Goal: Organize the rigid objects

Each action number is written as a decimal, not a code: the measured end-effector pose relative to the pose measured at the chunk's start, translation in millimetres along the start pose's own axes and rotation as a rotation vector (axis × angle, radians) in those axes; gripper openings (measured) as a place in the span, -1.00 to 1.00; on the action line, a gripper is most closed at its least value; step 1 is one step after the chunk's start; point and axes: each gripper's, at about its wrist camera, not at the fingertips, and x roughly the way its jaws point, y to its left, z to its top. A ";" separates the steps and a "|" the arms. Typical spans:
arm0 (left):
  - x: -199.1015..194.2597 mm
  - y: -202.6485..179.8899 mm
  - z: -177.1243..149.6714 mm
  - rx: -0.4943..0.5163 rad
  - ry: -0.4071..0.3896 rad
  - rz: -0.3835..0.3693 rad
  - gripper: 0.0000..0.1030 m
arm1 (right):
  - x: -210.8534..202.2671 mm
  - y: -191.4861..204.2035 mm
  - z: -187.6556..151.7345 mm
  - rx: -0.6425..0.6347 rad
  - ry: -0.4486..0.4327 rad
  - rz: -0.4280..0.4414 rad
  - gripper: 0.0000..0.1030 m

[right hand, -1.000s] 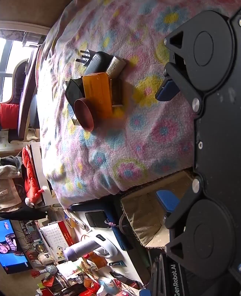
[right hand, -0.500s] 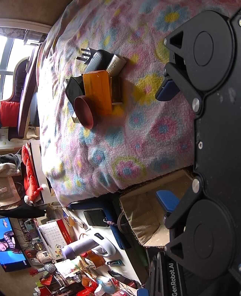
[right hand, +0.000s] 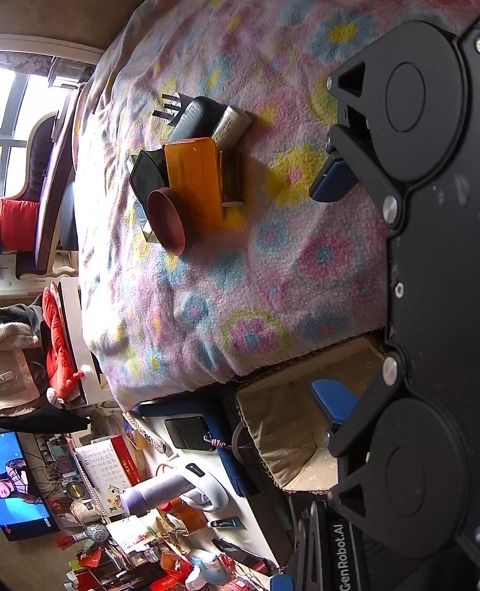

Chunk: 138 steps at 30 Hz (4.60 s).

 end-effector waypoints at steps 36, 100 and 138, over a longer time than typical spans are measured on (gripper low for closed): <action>-2.7 3.2 1.7 -0.042 0.013 0.011 0.78 | 7.2 4.9 -0.8 -0.011 -0.001 -0.018 0.99; 42.6 14.8 42.4 0.040 0.186 -0.307 0.76 | 104.8 -48.1 73.5 -0.228 -0.200 -0.546 0.56; 97.4 -176.3 162.9 0.278 0.124 -0.490 0.75 | 31.6 -148.1 35.9 0.259 -0.260 -0.337 0.88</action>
